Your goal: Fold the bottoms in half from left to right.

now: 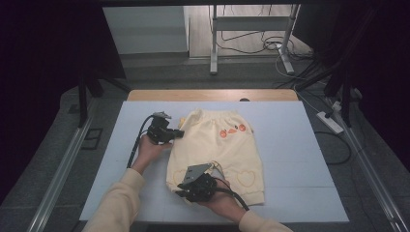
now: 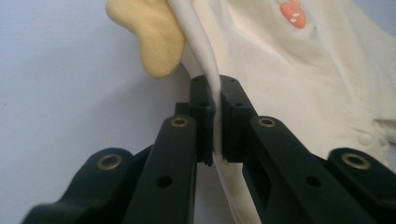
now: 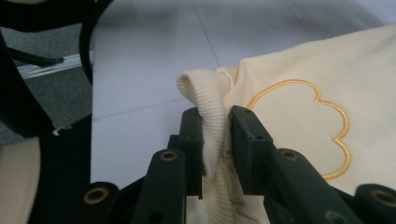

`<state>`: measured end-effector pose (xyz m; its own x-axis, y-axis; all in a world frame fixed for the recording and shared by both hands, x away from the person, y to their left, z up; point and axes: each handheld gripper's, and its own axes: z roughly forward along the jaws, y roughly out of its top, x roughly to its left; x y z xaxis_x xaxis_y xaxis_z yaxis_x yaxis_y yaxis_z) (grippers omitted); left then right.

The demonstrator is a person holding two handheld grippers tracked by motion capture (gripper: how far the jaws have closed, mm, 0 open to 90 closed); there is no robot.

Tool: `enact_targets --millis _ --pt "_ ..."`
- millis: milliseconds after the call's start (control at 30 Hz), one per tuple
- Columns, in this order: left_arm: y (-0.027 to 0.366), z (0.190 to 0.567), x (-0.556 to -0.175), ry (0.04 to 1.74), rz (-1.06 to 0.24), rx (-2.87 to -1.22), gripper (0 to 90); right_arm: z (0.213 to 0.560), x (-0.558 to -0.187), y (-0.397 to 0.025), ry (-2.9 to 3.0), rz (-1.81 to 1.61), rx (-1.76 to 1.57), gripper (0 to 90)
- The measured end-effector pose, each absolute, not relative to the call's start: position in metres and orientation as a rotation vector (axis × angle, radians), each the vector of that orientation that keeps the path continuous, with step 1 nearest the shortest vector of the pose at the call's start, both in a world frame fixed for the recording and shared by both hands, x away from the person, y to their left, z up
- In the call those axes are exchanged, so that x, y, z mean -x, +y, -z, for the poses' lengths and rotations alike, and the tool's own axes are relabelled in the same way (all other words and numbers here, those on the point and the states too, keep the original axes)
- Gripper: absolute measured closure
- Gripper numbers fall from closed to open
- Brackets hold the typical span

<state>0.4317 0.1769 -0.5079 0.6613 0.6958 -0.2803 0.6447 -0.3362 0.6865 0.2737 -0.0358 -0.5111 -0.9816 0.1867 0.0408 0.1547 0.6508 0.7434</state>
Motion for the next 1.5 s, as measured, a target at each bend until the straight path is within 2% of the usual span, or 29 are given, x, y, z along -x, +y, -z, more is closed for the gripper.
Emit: enact_targets --millis 1500 --pt "0.211 0.487 -0.412 1.053 -0.101 -1.986 85.0 0.497 -0.265 -0.015 2.803 -1.403 -0.226 74.4"
